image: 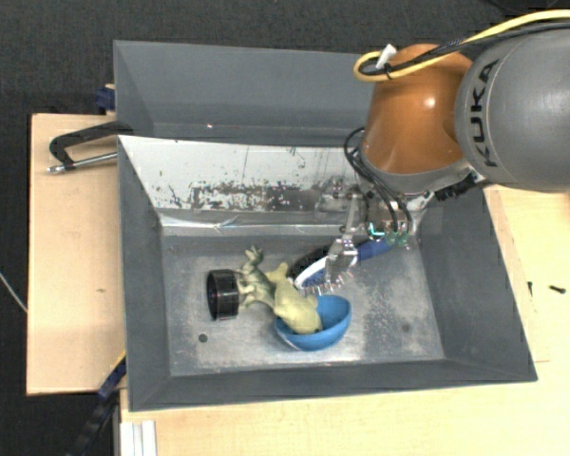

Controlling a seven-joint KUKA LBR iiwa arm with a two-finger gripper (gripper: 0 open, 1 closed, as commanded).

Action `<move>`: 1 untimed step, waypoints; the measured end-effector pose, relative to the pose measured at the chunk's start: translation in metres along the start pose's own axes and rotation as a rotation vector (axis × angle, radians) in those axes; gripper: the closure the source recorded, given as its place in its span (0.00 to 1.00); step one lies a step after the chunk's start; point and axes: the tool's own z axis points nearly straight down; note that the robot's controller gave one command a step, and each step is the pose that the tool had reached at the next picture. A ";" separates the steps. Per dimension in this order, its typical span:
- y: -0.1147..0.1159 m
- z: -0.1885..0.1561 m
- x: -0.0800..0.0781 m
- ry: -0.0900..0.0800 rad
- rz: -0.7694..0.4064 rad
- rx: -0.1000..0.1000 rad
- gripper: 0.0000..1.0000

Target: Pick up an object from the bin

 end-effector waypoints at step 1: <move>-0.010 0.093 -0.014 -0.008 -0.450 0.001 0.00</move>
Offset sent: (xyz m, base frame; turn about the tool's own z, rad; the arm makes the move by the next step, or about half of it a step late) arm 0.0118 -0.0110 -0.0957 -0.4503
